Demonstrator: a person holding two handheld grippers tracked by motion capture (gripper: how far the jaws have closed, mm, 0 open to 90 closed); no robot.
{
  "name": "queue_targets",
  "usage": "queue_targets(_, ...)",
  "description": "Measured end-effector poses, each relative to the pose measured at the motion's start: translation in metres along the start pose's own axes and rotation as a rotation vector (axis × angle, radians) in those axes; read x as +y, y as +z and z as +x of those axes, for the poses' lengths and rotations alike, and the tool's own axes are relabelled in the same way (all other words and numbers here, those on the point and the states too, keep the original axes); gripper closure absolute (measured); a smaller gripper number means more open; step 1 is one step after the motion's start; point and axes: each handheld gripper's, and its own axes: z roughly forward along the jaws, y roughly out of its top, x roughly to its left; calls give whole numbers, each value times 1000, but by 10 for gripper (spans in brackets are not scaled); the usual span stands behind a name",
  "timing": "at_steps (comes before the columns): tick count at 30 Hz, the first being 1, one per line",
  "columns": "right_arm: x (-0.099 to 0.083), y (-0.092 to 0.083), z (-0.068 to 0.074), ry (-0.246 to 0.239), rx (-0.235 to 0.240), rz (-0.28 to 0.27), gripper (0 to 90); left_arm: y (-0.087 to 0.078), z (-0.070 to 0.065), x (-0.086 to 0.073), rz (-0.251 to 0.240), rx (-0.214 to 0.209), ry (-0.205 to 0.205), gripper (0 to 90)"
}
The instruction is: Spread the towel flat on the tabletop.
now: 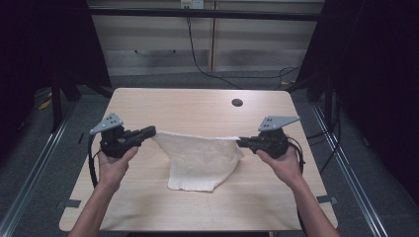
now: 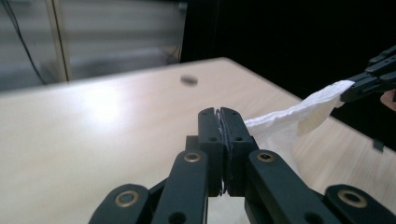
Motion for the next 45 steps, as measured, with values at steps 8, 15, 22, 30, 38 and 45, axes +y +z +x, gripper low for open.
queue_targets(8, -44, 60, 6, 76, 138, 133, 872, 7, 20, -45, 102, 36, -67, 883)
queue_targets(15, -61, 88, 12, 139, 172, 70, 743, 3, 35, -61, 116, 63, -107, 883)
queue_targets(22, -60, 71, 6, 140, 144, 0, 720, 7, 44, -67, 133, 86, -130, 882)
queue_targets(30, -69, 57, 1, 150, 113, -5, 711, 4, 51, -68, 127, 96, -151, 882)
queue_targets(38, -66, 83, 14, 100, 146, 57, 711, 5, 46, -66, 125, 85, -138, 881)
queue_targets(45, -72, 98, 25, 29, 182, 132, 701, 3, 49, -68, 125, 83, -143, 881)
